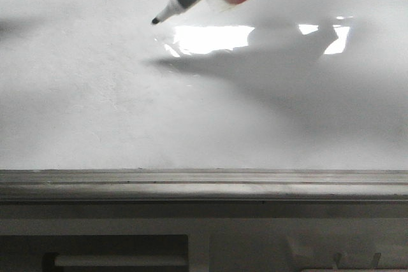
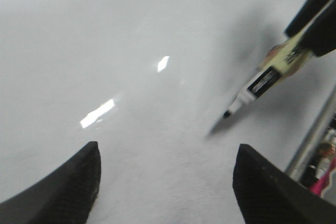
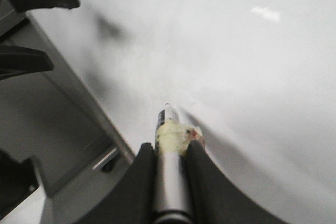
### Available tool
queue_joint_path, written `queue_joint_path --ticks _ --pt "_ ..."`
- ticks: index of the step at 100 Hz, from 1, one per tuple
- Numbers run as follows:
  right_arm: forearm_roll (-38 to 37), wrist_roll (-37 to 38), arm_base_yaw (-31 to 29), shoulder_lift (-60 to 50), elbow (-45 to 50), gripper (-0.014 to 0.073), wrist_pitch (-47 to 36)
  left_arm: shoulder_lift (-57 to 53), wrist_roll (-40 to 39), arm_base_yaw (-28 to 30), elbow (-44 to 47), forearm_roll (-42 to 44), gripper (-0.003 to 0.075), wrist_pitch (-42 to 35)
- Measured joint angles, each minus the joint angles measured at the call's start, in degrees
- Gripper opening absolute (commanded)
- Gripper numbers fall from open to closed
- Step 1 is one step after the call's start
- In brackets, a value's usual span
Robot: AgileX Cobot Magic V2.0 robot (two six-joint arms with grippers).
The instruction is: Write number 6 on whiteboard
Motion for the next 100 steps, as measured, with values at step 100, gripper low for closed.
queue_joint_path --ticks 100 --pt "-17.0 13.6 0.6 0.1 2.1 -0.0046 0.0 -6.4 -0.3 12.3 4.3 -4.7 0.0491 -3.0"
